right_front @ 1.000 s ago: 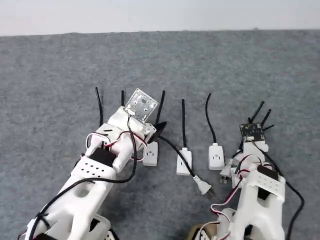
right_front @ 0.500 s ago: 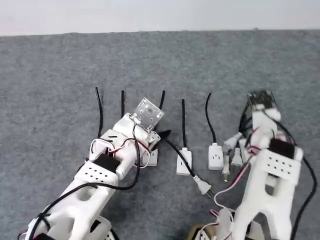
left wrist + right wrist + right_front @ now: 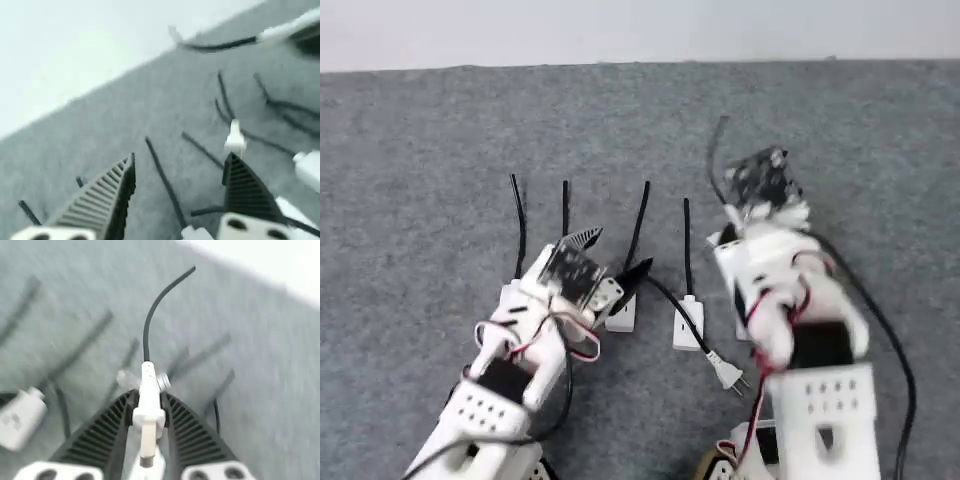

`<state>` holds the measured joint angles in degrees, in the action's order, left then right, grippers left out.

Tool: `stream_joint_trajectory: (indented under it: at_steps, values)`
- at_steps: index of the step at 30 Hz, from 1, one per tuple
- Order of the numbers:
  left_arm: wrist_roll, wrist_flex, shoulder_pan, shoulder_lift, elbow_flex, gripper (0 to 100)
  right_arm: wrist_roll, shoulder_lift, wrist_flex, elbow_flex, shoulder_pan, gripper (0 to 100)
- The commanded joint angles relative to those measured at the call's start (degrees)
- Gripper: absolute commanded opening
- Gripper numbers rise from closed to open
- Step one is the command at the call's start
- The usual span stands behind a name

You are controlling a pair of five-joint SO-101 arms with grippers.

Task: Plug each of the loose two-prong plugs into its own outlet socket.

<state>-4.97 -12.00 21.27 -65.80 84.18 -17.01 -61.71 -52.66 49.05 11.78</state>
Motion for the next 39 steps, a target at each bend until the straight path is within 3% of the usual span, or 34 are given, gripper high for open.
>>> stream_joint_trajectory:
  at_steps: [1,10,15,22,39]
  values:
    - [-1.8,-2.6,1.9,-11.1,1.8,27,0.6,-13.2,7.6,8.0,4.9,0.9]
    - [-2.0,-5.3,2.6,-21.5,5.6,27,0.4,-34.8,9.8,24.0,11.6,0.9]
    - [-2.0,-5.1,2.6,-21.5,5.6,27,0.4,-42.2,1.4,24.2,16.9,0.9]
    - [-2.5,-4.8,2.2,-21.5,5.6,27,-4.0,-41.8,-6.1,21.7,24.5,0.9]
    - [-4.0,-4.2,2.1,-22.0,4.6,27,-6.9,-41.8,-8.8,27.4,24.7,0.9]
